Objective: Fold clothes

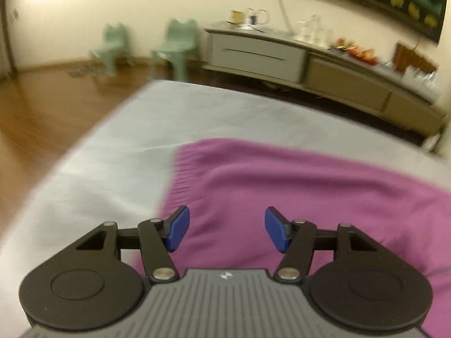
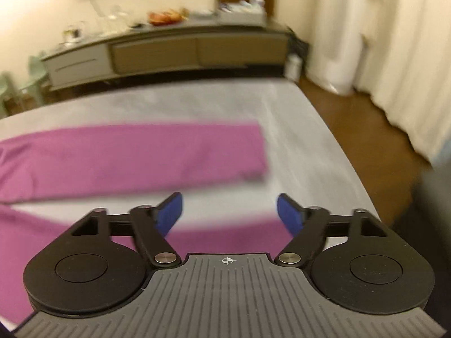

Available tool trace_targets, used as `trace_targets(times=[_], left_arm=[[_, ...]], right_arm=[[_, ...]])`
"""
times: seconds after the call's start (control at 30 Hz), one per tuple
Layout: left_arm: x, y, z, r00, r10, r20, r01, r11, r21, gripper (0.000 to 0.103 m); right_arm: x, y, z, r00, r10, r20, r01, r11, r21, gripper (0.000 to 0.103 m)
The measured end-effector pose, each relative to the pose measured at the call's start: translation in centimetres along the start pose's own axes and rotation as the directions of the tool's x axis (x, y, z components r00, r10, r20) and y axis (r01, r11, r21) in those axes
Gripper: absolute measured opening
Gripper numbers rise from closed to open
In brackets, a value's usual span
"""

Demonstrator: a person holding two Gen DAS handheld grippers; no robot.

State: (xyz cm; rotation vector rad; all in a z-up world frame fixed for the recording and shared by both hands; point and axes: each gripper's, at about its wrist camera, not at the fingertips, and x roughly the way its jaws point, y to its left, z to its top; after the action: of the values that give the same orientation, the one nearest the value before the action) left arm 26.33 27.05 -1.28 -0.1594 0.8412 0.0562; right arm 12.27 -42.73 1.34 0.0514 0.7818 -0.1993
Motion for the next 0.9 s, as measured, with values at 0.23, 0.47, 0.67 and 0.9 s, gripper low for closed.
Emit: trace_targets(times=[0.23,0.47,0.67,0.9], left_arm=[[2.8,-1.6,0.5,0.994,-0.09,-0.056,0.087,0.994,-0.059,0.064],[3.0,-1.0,0.9,0.989,-0.138,-0.06,0.129,0.983,-0.134,0.066],[3.7,-2.3,0.5,0.982,-0.172,-0.08,0.157,0.974,-0.163,0.066],[3.2,-2.1,0.7,0.968,-0.251,-0.025,0.232,0.923,-0.308,0.07]], right_arm=[[11.5,8.1,8.6,0.974,0.189,-0.124,-0.222,0.901,-0.374,0.089],[18.7,8.9,10.6,0.912,0.29,-0.29,-0.38,0.863,-0.333,0.088],[13.9,11.4,8.6,0.935,0.262,-0.239,-0.347,0.815,-0.464,0.004],[-6.5,18.0,-6.1,0.947,0.214,0.241,0.11,0.488,-0.866,0.003]])
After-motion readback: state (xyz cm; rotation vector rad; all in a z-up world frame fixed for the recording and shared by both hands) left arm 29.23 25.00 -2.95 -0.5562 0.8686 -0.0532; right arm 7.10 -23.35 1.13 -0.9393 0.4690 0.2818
